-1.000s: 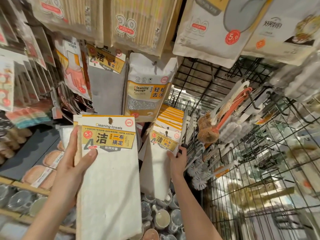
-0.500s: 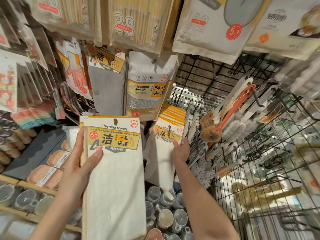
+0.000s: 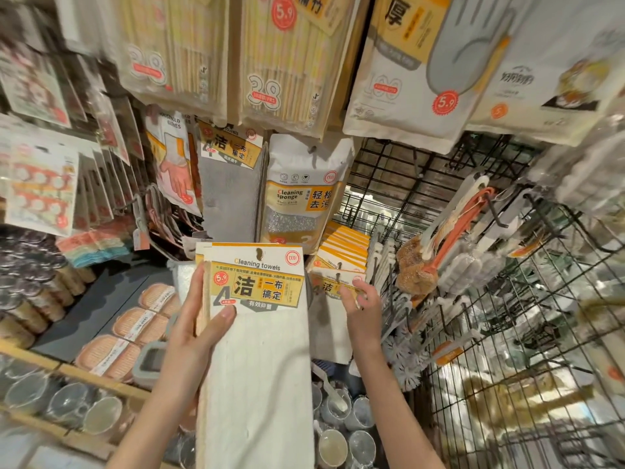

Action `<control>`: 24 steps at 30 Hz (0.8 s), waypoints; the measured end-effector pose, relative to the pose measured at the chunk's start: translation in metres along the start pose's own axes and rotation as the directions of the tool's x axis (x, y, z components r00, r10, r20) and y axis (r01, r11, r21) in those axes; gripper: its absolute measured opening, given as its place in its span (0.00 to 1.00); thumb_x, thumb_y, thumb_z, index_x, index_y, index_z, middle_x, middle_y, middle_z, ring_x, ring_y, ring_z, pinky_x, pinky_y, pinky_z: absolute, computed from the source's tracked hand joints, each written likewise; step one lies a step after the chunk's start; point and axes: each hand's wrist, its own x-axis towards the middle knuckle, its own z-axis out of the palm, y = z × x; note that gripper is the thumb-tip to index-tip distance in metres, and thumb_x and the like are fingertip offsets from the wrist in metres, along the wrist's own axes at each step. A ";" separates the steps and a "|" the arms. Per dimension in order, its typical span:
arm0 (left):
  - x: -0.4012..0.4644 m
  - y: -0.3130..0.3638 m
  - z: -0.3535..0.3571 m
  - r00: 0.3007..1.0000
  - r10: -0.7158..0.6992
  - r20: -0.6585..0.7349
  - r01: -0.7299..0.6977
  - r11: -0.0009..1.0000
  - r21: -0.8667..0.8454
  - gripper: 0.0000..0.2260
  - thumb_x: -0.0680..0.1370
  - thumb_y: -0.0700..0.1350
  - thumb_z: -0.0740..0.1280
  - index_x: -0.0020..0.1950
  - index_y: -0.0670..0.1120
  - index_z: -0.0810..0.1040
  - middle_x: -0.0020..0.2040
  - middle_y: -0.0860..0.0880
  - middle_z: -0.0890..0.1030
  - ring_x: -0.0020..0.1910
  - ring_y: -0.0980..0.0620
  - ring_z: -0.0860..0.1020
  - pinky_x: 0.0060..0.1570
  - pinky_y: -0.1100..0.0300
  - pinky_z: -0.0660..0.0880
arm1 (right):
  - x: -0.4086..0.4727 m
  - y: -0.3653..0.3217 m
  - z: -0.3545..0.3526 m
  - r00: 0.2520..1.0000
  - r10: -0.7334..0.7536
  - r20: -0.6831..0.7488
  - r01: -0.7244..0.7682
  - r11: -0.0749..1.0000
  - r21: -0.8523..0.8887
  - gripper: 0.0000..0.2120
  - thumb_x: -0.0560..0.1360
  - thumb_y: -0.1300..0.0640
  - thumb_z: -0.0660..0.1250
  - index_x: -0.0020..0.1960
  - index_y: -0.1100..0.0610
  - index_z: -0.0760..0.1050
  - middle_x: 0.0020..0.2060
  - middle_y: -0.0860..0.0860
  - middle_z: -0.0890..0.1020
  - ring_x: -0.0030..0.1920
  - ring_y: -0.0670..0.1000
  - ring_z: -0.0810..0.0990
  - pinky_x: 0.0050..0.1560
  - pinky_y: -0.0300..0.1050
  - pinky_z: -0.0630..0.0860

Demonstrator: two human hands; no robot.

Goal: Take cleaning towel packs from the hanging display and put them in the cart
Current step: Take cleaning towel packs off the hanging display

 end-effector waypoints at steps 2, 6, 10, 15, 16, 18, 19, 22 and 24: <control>-0.004 0.001 0.001 1.000 -0.008 0.014 0.008 1.000 -0.025 0.31 0.67 0.55 0.72 0.66 0.72 0.64 0.68 0.60 0.73 0.68 0.57 0.70 0.69 0.47 0.64 | -0.020 -0.024 0.002 0.991 -0.094 0.094 0.087 0.993 0.081 0.06 0.75 0.50 0.67 0.52 0.47 0.75 0.56 0.49 0.77 0.60 0.50 0.75 0.62 0.50 0.71; -0.014 0.005 0.007 1.000 0.014 -0.021 -0.014 1.000 0.001 0.30 0.72 0.47 0.72 0.65 0.72 0.64 0.68 0.59 0.72 0.68 0.56 0.70 0.69 0.48 0.65 | -0.058 -0.061 0.002 0.925 -0.189 0.330 0.137 0.975 0.173 0.15 0.70 0.45 0.65 0.54 0.48 0.75 0.52 0.48 0.79 0.55 0.48 0.77 0.56 0.40 0.73; -0.022 0.006 0.010 1.000 0.027 -0.011 -0.027 1.000 0.003 0.31 0.72 0.47 0.72 0.67 0.69 0.63 0.67 0.58 0.74 0.67 0.56 0.72 0.68 0.50 0.67 | -0.077 -0.065 0.004 0.888 -0.215 0.405 0.203 0.976 0.073 0.23 0.63 0.41 0.73 0.56 0.41 0.73 0.56 0.46 0.77 0.56 0.43 0.76 0.58 0.36 0.72; -0.029 0.004 0.013 1.000 0.015 0.011 -0.014 1.000 -0.026 0.31 0.72 0.46 0.72 0.66 0.71 0.63 0.60 0.69 0.75 0.62 0.63 0.74 0.65 0.53 0.70 | -0.086 -0.062 0.005 0.904 -0.195 0.381 0.146 0.977 0.152 0.24 0.64 0.61 0.78 0.55 0.47 0.74 0.51 0.47 0.83 0.53 0.49 0.81 0.55 0.47 0.77; -0.029 0.004 0.014 1.000 0.019 0.006 -0.019 1.000 -0.017 0.30 0.72 0.46 0.70 0.66 0.70 0.62 0.58 0.72 0.75 0.60 0.67 0.73 0.63 0.57 0.71 | -0.087 -0.064 0.003 0.900 -0.190 0.392 0.118 0.972 0.201 0.23 0.65 0.67 0.76 0.55 0.50 0.74 0.48 0.47 0.84 0.50 0.48 0.83 0.51 0.44 0.78; -0.030 0.004 0.016 1.000 0.021 0.002 -0.021 1.000 -0.020 0.31 0.73 0.43 0.69 0.67 0.69 0.62 0.55 0.74 0.74 0.56 0.73 0.73 0.57 0.66 0.73 | -0.089 -0.069 -0.001 0.905 -0.191 0.380 0.106 0.967 0.233 0.22 0.66 0.71 0.74 0.54 0.53 0.73 0.45 0.48 0.85 0.47 0.46 0.83 0.45 0.38 0.77; -0.031 0.005 0.016 1.000 0.016 -0.004 -0.016 0.999 -0.040 0.31 0.72 0.42 0.70 0.67 0.69 0.63 0.56 0.72 0.75 0.56 0.71 0.75 0.54 0.67 0.74 | -0.089 -0.070 -0.004 0.913 -0.187 0.363 0.101 0.965 0.243 0.22 0.66 0.72 0.73 0.53 0.55 0.72 0.44 0.49 0.85 0.46 0.46 0.83 0.44 0.37 0.77; -0.032 0.002 0.015 1.000 0.013 -0.019 -0.013 0.999 -0.033 0.32 0.70 0.47 0.72 0.65 0.73 0.63 0.63 0.66 0.74 0.63 0.61 0.74 0.62 0.56 0.72 | -0.086 -0.073 -0.010 0.934 -0.158 0.320 0.061 0.954 0.293 0.21 0.68 0.74 0.71 0.56 0.60 0.69 0.47 0.53 0.83 0.45 0.46 0.83 0.43 0.37 0.77; -0.032 0.002 0.013 0.999 0.032 -0.033 -0.032 0.999 0.008 0.29 0.70 0.50 0.68 0.64 0.75 0.62 0.65 0.69 0.69 0.67 0.61 0.70 0.66 0.54 0.68 | -0.083 -0.074 -0.014 0.931 -0.152 0.331 0.046 0.950 0.308 0.22 0.69 0.74 0.69 0.57 0.60 0.67 0.49 0.54 0.82 0.45 0.44 0.83 0.44 0.36 0.77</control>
